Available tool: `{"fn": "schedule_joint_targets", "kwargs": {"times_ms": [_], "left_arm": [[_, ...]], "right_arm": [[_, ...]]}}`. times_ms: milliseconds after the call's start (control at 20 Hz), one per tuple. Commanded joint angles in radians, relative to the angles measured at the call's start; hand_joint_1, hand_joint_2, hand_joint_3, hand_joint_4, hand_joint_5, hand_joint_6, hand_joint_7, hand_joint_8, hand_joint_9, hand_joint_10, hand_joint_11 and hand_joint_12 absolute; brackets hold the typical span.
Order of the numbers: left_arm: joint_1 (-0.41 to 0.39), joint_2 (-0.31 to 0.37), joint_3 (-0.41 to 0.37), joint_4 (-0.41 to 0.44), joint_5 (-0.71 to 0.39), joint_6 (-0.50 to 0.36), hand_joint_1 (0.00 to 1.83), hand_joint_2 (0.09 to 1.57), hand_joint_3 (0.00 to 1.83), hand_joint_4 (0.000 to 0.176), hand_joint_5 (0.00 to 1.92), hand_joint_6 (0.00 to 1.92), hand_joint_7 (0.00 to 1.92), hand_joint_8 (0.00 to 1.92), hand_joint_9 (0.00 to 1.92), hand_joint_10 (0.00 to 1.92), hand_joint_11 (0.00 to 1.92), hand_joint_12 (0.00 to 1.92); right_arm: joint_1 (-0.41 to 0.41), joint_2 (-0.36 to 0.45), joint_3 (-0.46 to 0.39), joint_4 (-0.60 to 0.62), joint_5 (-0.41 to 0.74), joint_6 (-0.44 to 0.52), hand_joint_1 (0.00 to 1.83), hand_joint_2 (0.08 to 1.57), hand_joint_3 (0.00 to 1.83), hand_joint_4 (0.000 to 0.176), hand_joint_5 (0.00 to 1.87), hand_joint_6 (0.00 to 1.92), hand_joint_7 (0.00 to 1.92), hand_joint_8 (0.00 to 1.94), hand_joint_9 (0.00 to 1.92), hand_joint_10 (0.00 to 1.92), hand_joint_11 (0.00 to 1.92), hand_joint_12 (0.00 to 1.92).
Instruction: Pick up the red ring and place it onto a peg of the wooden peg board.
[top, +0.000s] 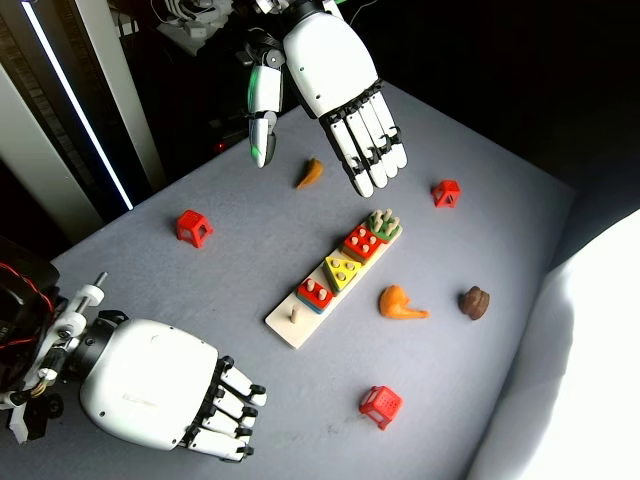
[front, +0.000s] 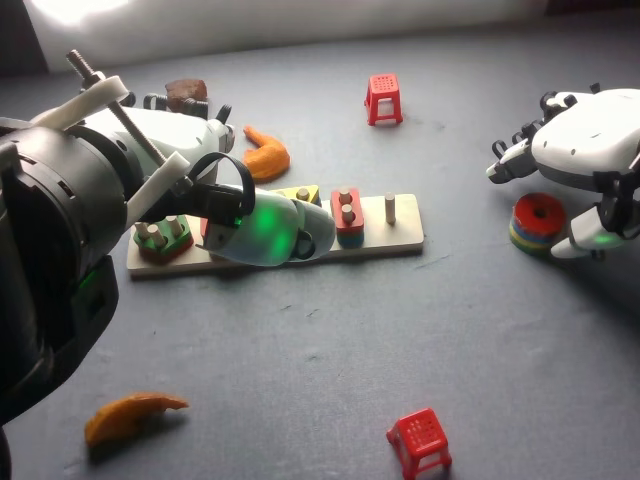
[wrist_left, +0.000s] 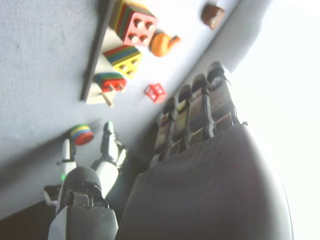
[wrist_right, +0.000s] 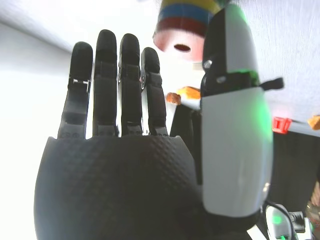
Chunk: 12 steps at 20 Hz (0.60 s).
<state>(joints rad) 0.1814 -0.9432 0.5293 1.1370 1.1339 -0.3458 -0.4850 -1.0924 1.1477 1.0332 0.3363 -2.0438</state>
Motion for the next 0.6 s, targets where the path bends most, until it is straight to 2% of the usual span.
{"fn": "schedule_joint_targets", "kwargs": {"times_ms": [0, 150, 300, 400, 450, 500, 550], "left_arm": [[-0.012, 0.003, 0.004, 0.090, 0.002, 0.000, 0.00, 1.05, 0.00, 0.000, 0.02, 0.00, 0.00, 0.00, 0.00, 0.00, 0.00, 0.00], [-0.012, 0.003, 0.004, 0.090, 0.002, 0.000, 0.00, 1.06, 0.01, 0.000, 0.01, 0.00, 0.00, 0.00, 0.00, 0.00, 0.00, 0.00], [-0.012, 0.003, 0.005, 0.090, 0.002, 0.000, 0.00, 1.05, 0.00, 0.000, 0.01, 0.00, 0.00, 0.00, 0.00, 0.00, 0.00, 0.00], [-0.012, 0.003, 0.005, 0.090, 0.002, 0.000, 0.00, 1.07, 0.01, 0.000, 0.00, 0.00, 0.00, 0.00, 0.00, 0.00, 0.00, 0.00], [-0.012, 0.003, 0.005, 0.090, 0.002, 0.000, 0.00, 1.07, 0.01, 0.000, 0.00, 0.00, 0.00, 0.00, 0.00, 0.00, 0.00, 0.00], [-0.013, 0.003, 0.005, 0.090, 0.002, 0.000, 0.00, 1.07, 0.01, 0.000, 0.03, 0.01, 0.00, 0.00, 0.00, 0.00, 0.01, 0.00], [-0.013, 0.003, 0.005, 0.090, 0.002, 0.000, 0.00, 1.07, 0.01, 0.000, 0.03, 0.01, 0.00, 0.00, 0.00, 0.00, 0.01, 0.00]], "right_arm": [[0.006, 0.003, 0.005, -0.021, 0.069, -0.001, 1.08, 0.96, 0.00, 0.000, 0.48, 0.01, 0.58, 0.01, 0.50, 0.13, 0.00, 1.31], [0.008, 0.001, 0.005, -0.021, 0.069, -0.001, 1.09, 0.97, 0.01, 0.000, 0.50, 0.02, 0.59, 0.01, 0.50, 0.14, 0.00, 1.31], [0.007, -0.001, 0.005, -0.021, 0.067, -0.001, 1.14, 1.00, 0.00, 0.000, 0.65, 0.04, 0.76, 0.04, 0.61, 0.27, 0.00, 1.47], [0.007, -0.002, 0.005, -0.021, 0.066, 0.000, 1.22, 1.01, 0.00, 0.000, 0.87, 0.10, 0.97, 0.10, 0.69, 0.62, 0.15, 1.53], [0.007, -0.003, 0.005, -0.021, 0.066, 0.000, 1.18, 1.09, 0.00, 0.000, 0.99, 0.74, 1.07, 0.13, 0.74, 0.77, 0.23, 1.56], [0.007, -0.003, 0.005, -0.021, 0.066, 0.000, 1.35, 1.08, 0.00, 0.000, 1.03, 0.76, 1.12, 0.64, 0.87, 1.13, 0.34, 1.56], [0.007, -0.003, 0.005, -0.021, 0.066, 0.000, 1.38, 1.07, 0.00, 0.000, 1.08, 0.69, 1.12, 0.80, 0.89, 1.20, 0.43, 1.53]]}}
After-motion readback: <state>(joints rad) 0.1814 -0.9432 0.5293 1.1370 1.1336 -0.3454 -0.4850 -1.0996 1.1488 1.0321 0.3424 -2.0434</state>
